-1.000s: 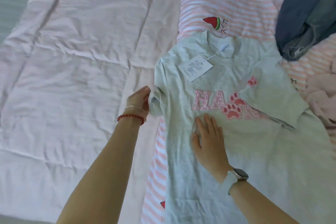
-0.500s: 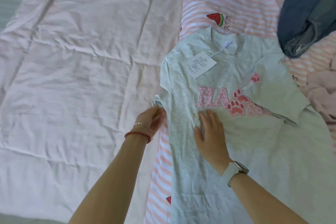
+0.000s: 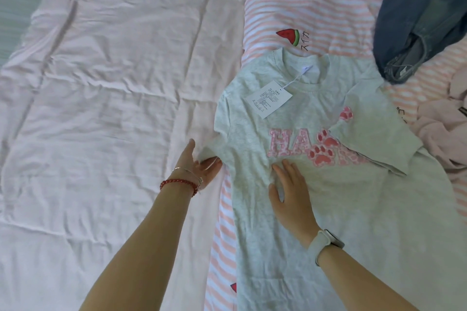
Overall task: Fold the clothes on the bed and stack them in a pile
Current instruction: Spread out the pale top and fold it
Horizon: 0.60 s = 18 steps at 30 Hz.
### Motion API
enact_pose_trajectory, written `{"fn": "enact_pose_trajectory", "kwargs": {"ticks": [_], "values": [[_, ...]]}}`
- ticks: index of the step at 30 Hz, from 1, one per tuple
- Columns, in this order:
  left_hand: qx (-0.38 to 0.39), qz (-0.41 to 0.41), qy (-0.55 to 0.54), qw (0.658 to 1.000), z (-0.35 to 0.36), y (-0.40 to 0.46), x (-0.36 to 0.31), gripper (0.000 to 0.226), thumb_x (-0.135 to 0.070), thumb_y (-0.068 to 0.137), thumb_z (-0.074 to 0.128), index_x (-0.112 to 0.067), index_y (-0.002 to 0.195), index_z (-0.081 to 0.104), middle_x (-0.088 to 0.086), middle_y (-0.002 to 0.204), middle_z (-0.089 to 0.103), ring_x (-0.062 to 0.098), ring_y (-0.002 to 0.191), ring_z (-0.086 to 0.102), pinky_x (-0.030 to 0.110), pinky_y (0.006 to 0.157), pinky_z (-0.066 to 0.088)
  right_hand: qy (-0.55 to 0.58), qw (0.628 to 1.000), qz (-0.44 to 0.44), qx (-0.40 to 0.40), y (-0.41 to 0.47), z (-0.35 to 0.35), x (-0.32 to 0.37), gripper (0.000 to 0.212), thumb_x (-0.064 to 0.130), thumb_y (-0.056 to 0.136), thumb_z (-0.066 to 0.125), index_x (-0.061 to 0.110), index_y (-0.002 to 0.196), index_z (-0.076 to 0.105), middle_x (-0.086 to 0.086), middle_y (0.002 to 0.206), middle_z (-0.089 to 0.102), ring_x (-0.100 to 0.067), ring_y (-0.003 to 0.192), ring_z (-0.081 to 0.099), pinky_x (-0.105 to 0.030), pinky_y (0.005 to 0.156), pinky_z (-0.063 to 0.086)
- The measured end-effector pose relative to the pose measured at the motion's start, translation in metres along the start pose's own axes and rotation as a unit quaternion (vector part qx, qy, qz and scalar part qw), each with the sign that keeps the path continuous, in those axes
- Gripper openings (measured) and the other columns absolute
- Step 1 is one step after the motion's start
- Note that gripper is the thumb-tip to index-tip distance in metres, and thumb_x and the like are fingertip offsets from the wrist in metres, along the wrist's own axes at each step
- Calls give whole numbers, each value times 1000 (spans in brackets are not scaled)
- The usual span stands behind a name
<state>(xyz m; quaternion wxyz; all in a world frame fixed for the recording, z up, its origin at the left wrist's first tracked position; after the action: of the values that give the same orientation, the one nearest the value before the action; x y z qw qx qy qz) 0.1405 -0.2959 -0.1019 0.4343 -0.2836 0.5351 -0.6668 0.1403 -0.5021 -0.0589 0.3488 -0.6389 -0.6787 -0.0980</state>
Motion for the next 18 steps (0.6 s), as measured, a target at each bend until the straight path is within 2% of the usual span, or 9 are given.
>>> {"fn": "enact_pose_trajectory", "kwargs": {"ticks": [2, 3, 6, 8, 10, 13, 15, 16, 18], "values": [[-10, 25, 60, 998, 3, 6, -3, 34, -27, 88, 63, -6, 114, 56, 12, 92, 70, 26, 79, 68, 38, 63, 57, 3, 1000, -1, -7, 1, 1, -1, 45, 17, 95, 47, 14, 139, 38, -5, 152, 24, -21, 144, 10, -41, 117, 11], [-15, 55, 73, 996, 5, 9, -7, 29, -19, 90, 60, -5, 115, 57, 12, 97, 69, 25, 76, 67, 37, 60, 56, 4, 1000, -3, -11, 1, 1, -1, 45, 16, 94, 48, 14, 139, 39, -6, 152, 24, -21, 144, 10, -41, 117, 11], [-7, 174, -19, 985, 12, 8, -30, 30, -1, 92, 47, -5, 122, 53, 11, 117, 58, 25, 82, 62, 36, 71, 53, 5, 1000, -4, -15, 1, 2, -2, 46, 17, 94, 49, 13, 139, 39, -6, 152, 25, -22, 144, 11, -43, 117, 12], [56, 240, -52, 968, 19, -3, -47, 29, 4, 92, 40, -9, 112, 55, 9, 107, 59, 23, 90, 61, 35, 73, 55, 7, 1000, -3, -11, 1, 2, -2, 45, 17, 94, 49, 13, 138, 39, -6, 151, 26, -22, 144, 11, -43, 117, 12], [130, 259, -81, 954, 20, -17, -51, 32, 7, 89, 36, -11, 105, 57, 10, 98, 67, 22, 91, 66, 32, 74, 58, 7, 1000, -1, -8, 2, 1, -3, 45, 17, 95, 48, 14, 138, 39, -5, 152, 25, -21, 144, 11, -42, 117, 11], [138, 181, -206, 952, -1, -16, -39, 36, 7, 87, 38, -9, 115, 53, 14, 89, 71, 26, 84, 70, 32, 69, 57, 2, 1000, 0, -7, 2, 2, -3, 45, 17, 95, 47, 14, 139, 38, -5, 152, 24, -21, 144, 9, -40, 118, 10], [105, 97, -260, 955, -11, -8, -27, 32, -7, 87, 51, -2, 119, 53, 17, 96, 69, 29, 91, 68, 34, 75, 56, -1, 1000, 0, -9, 2, 4, -3, 46, 17, 95, 47, 14, 139, 38, -5, 152, 24, -21, 144, 9, -40, 118, 9], [85, 54, -249, 963, -12, -6, -21, 35, -17, 87, 58, 0, 118, 53, 19, 100, 67, 31, 93, 67, 37, 75, 57, -2, 1000, 0, -10, 2, 4, -4, 46, 17, 95, 47, 14, 139, 37, -5, 152, 24, -21, 144, 9, -41, 117, 9], [52, -31, -189, 980, -9, -4, -13, 49, -35, 84, 65, 3, 112, 55, 25, 104, 62, 32, 86, 66, 34, 58, 58, -4, 1000, -1, -10, 2, 5, -4, 46, 17, 94, 47, 14, 140, 37, -5, 153, 23, -20, 144, 9, -42, 117, 10]]}}
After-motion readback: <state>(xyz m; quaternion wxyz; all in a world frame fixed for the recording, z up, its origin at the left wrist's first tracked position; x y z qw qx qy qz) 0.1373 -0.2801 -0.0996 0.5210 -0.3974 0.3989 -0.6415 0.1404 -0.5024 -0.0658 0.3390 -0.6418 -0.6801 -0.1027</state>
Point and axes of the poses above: each hand's wrist, its own y-axis towards the middle knuckle, its own z-axis out of the palm, x = y × z, the point moved 7 cm from there along y, towards the middle knuckle
